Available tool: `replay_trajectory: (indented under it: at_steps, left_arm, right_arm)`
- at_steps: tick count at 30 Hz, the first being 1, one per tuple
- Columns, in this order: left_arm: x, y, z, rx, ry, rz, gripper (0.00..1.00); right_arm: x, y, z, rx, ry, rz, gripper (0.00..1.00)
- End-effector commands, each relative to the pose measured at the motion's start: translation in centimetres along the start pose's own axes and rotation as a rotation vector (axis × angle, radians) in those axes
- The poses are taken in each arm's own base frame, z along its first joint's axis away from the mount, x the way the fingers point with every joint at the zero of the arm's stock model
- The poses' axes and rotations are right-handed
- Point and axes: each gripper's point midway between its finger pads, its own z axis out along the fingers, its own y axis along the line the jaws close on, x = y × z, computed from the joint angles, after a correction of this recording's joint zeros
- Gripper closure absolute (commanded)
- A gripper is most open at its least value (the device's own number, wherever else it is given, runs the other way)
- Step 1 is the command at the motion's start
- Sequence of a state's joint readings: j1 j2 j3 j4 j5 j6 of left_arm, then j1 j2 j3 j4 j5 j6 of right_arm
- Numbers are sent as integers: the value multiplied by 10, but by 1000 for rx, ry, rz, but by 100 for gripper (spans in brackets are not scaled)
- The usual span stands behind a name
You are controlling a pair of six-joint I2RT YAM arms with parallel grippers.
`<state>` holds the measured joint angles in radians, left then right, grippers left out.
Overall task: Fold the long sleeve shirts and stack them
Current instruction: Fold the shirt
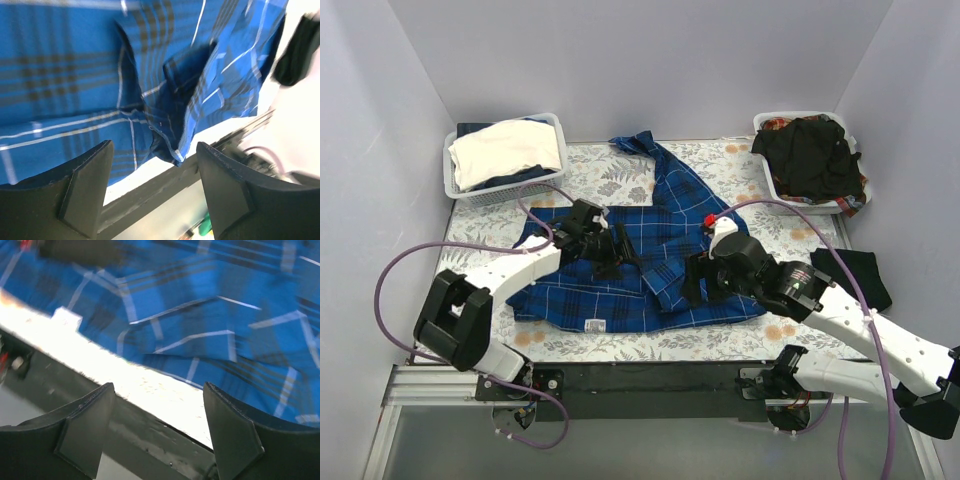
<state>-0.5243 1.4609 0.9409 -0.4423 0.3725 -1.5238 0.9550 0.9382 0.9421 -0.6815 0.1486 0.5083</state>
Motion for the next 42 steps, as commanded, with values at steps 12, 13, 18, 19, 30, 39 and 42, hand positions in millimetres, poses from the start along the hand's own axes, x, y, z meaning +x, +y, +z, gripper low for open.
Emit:
replay_trajectory:
  at_steps: [12,13,18,19,30,39,42]
  left_arm:
    - [19,-44,37,-22,12,129,58]
    - [15,-48,35,-14,-2,139,81]
    - [-27,-93,-11,13,-196,227,100]
    - [-38,-100,-23,12,-254,252,100]
    - [-60,-161,-152,153,-514,357,100]
    - [-65,-192,-257,276,-731,393,100]
    - [-55,-188,-259,302,-710,402,100]
  right_arm:
    - [-4,-54,-13,336,-62,219,26]
    - [-2,-55,-13,341,-60,223,26]
    - [3,-62,-13,376,-46,241,27]
    - [3,-65,-13,393,-49,242,27]
    - [-5,-122,8,577,0,319,30]
    - [-43,-141,29,563,-18,336,30]
    - [-50,-147,38,545,-28,395,30]
